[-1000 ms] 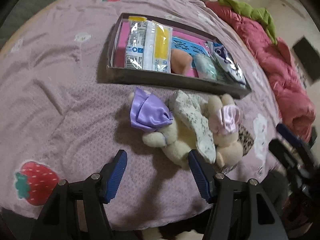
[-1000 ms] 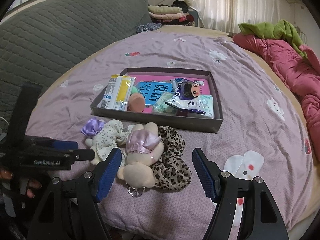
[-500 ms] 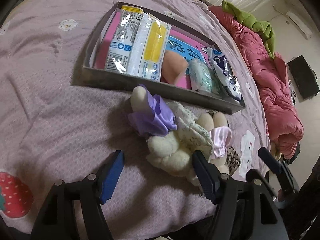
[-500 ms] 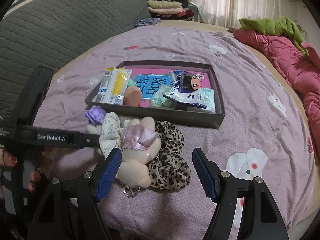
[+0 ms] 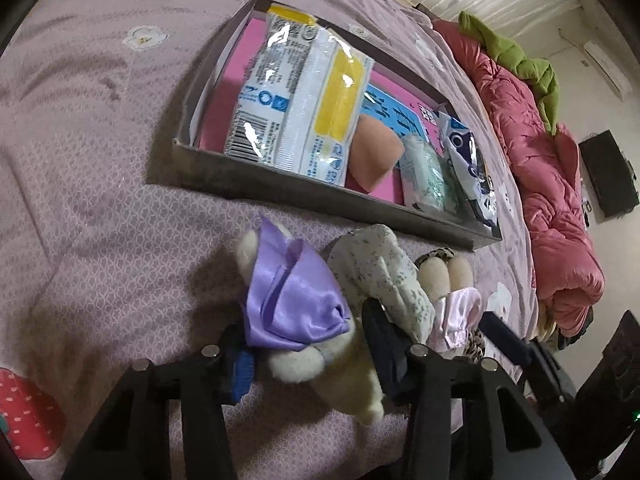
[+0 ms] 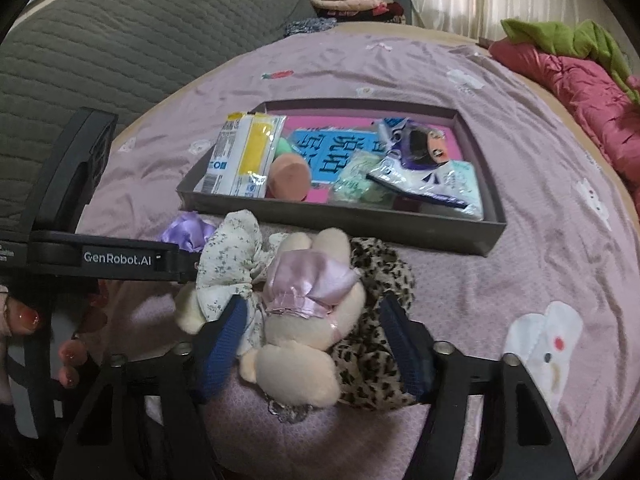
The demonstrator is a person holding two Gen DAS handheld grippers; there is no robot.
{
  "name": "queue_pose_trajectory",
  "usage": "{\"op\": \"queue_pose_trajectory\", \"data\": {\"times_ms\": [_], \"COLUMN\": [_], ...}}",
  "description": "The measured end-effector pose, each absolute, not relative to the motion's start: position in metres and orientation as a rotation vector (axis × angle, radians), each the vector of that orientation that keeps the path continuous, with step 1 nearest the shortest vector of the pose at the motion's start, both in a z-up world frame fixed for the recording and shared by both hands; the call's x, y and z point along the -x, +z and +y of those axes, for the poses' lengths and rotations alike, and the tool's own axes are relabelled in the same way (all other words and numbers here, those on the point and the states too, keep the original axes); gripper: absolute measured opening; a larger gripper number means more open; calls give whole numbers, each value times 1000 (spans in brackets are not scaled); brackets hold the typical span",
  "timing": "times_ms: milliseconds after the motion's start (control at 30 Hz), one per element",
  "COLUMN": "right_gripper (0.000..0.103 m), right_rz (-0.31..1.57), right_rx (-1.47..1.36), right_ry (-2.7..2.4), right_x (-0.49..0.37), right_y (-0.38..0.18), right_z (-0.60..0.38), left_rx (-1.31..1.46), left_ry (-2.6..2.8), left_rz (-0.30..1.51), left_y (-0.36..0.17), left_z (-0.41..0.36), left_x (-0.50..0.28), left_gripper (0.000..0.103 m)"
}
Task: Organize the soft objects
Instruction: 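Grasp the lavender-bow bear with the left tool while the right tool grasps the pink-bow bunny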
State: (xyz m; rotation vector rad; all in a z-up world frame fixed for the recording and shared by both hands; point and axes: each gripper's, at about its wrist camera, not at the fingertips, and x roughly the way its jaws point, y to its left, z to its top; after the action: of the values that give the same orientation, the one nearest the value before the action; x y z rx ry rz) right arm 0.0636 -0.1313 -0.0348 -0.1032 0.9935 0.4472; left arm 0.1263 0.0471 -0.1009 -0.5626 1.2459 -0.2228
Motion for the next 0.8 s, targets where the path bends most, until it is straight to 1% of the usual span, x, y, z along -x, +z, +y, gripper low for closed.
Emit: {"op": "queue_pose_trajectory", "data": {"times_ms": [100,167,400,500,567,667,800], "right_gripper": [59,58,45,43,43,43,43], "right_rz": [1002,1002,1007,1005,1001,994,980], "right_rx": [137,168,213,182,152,103,74], "right_ry": [454,453,463,468,468,475,476], "right_x": [-64,-65,-68,-67,-67,-66,-64], "right_y": [-42,-46,-58,-55,-51,-43,-35], "right_z": [-125,-120,-113,-118,-123,-130,-134], "left_rx": [574,573,575,575,570,582,572], "left_ry": [-224,-224,-212,-212,-203,-210,-217], "left_rz": [1247,1247,1252,1249,1244,1241,1234], "left_y": [-104,-106,-107,-107,-107,-107,-103], "left_z": [48,49,47,46,46,48,47], "left_x": [-127,-127,-130,-131,-131,-132,-132], "left_gripper": [47,47,47,47,42,38,36]}}
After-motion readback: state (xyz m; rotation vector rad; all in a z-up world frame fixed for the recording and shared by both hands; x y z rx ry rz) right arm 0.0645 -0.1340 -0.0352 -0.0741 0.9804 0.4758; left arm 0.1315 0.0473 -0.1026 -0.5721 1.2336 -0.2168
